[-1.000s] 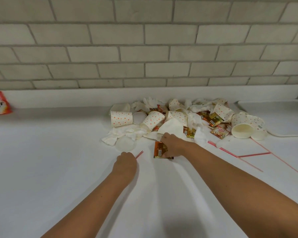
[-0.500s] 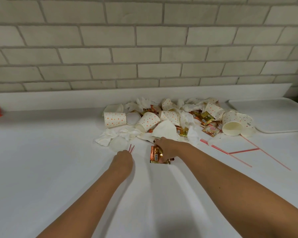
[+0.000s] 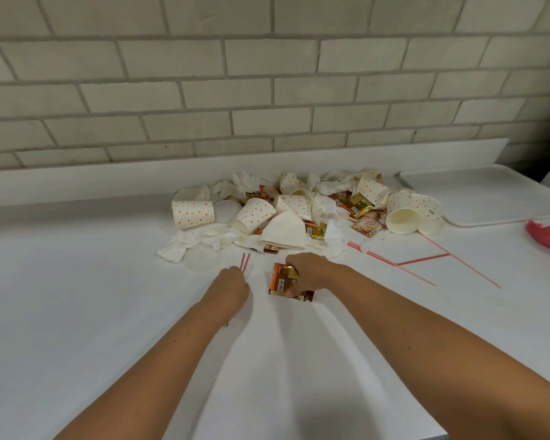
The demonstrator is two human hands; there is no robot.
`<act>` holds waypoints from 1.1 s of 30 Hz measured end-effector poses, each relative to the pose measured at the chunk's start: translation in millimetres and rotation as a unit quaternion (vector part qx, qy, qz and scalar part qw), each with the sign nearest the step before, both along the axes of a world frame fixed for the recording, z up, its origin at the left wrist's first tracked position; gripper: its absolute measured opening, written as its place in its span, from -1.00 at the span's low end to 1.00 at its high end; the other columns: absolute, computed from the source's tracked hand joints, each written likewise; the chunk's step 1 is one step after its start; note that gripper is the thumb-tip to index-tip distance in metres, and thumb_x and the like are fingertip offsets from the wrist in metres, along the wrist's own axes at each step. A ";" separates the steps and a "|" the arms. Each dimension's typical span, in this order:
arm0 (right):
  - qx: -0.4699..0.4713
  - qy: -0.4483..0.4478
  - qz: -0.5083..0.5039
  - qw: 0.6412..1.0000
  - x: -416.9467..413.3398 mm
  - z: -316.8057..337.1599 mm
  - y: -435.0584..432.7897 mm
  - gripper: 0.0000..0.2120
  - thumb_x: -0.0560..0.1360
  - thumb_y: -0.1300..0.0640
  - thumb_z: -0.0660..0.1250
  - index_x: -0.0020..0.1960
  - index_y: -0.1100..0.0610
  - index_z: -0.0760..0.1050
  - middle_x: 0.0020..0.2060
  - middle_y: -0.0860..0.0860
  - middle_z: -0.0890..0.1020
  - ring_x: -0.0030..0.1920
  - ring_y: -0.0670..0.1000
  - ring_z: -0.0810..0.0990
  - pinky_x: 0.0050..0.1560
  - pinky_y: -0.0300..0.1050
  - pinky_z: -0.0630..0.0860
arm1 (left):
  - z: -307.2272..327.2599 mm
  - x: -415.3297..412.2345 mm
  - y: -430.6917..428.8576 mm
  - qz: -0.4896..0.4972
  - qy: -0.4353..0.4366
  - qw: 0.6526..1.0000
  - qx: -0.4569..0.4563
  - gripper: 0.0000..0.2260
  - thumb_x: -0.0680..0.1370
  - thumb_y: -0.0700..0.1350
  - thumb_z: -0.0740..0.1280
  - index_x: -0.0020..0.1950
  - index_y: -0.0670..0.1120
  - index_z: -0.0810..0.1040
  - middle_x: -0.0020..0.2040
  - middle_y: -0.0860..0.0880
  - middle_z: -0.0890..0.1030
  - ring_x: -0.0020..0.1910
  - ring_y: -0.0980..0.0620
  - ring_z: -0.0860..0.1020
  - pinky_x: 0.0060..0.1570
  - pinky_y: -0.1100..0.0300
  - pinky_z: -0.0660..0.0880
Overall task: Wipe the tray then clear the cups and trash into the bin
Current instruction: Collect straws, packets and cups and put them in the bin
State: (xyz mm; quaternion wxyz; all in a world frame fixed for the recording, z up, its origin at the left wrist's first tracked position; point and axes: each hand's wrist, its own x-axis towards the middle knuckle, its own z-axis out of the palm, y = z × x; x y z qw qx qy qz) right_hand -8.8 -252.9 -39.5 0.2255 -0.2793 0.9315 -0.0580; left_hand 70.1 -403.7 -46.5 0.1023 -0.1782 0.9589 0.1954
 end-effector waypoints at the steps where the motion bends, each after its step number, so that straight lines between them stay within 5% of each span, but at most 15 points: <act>1: -0.008 0.001 0.004 1.000 3.4 0.3 4.4 -0.61 0.46 0.01 0.39 0.18 0.15 0.36 0.10 0.09 0.51 0.07 0.07 0.45 -0.02 -0.11 0.31 | 2.6 -1.0 6.7 -0.005 -0.001 1.000 0.000 -0.79 0.62 -0.22 0.08 0.17 -0.28 0.41 0.12 -0.19 0.51 0.01 -0.11 0.53 -0.18 0.20 0.33; 4: -0.004 -0.007 0.000 1.000 12.0 4.9 23.3 -0.69 0.56 0.10 0.24 0.25 0.20 0.34 0.17 0.15 0.50 0.11 0.12 0.48 -0.08 -0.13 0.34 | 9.0 -4.4 31.0 -0.023 0.003 1.000 0.007 -0.79 0.63 -0.19 0.07 0.20 -0.24 0.38 0.14 -0.18 0.52 0.02 -0.10 0.54 -0.19 0.19 0.36; 9: 0.045 -0.037 -0.039 0.998 23.1 28.9 84.4 -0.70 0.59 0.13 0.17 0.31 0.14 0.34 0.07 0.12 0.50 -0.33 -0.03 0.49 -0.41 -0.25 0.40 | 20.9 -10.1 96.3 -0.086 0.011 0.995 0.041 -0.78 0.64 -0.16 0.08 0.23 -0.22 0.36 0.13 -0.17 0.53 -0.04 -0.06 0.53 -0.22 0.22 0.39; 13: 0.072 -0.060 -0.068 0.993 37.1 59.9 143.4 -0.72 0.57 0.11 0.24 0.26 0.13 0.39 0.01 0.06 0.49 -0.33 -0.05 0.50 -0.41 -0.28 0.43 | 31.2 -10.2 160.5 -0.145 0.011 0.985 0.093 -0.75 0.65 -0.13 0.07 0.25 -0.20 0.37 0.19 -0.15 0.51 0.10 -0.07 0.53 -0.11 0.23 0.40; 16: 0.089 -0.080 -0.119 0.986 51.4 76.6 199.0 -0.82 0.58 0.11 0.23 0.16 0.11 0.39 -0.03 0.05 0.49 -0.35 -0.07 0.49 -0.37 -0.28 0.45 | 32.6 -5.3 214.6 -0.207 0.019 0.968 0.140 -0.76 0.65 -0.13 0.05 0.18 -0.21 0.41 0.14 -0.17 0.52 0.00 -0.04 0.50 -0.18 0.25 0.37; 23: 0.182 -0.105 -0.196 0.958 84.2 68.9 321.5 -0.79 0.58 0.07 0.19 0.17 0.12 0.41 -0.01 0.11 0.59 -0.22 0.07 0.51 -0.32 -0.19 0.39 | 24.1 23.2 335.4 -0.316 0.024 0.923 0.217 -0.71 0.66 -0.08 0.04 0.23 -0.19 0.42 0.19 -0.14 0.53 0.10 -0.04 0.53 -0.04 0.23 0.37; 27: 0.126 -0.151 -0.272 0.942 113.6 45.3 386.1 -0.76 0.57 0.11 0.22 0.21 0.14 0.43 0.10 0.13 0.61 0.05 0.13 0.62 -0.16 -0.15 0.52 | 2.5 42.6 390.7 -0.371 0.010 0.900 0.229 -0.70 0.66 -0.06 0.01 0.20 -0.20 0.43 0.16 -0.15 0.54 0.01 -0.01 0.50 -0.07 0.23 0.36; 30: 0.098 -0.149 -0.325 0.929 137.1 11.1 422.6 -0.76 0.56 0.11 0.23 0.21 0.10 0.41 0.09 0.09 0.58 -0.01 0.05 0.58 -0.05 -0.14 0.51 | -15.4 56.8 420.2 -0.406 -0.010 0.877 0.255 -0.69 0.66 -0.05 0.00 0.16 -0.21 0.43 0.09 -0.18 0.56 -0.07 0.02 0.47 -0.08 0.23 0.35; 33: 0.065 -0.194 -0.375 0.904 153.8 -25.4 448.8 -0.55 0.54 0.12 0.27 0.39 0.03 0.28 0.19 0.15 0.53 0.02 0.09 0.57 -0.12 -0.16 0.53 | -37.4 64.0 438.7 -0.426 -0.024 0.865 0.264 -0.70 0.66 -0.06 0.01 0.18 -0.19 0.44 0.00 -0.17 0.55 -0.08 -0.01 0.48 -0.10 0.19 0.35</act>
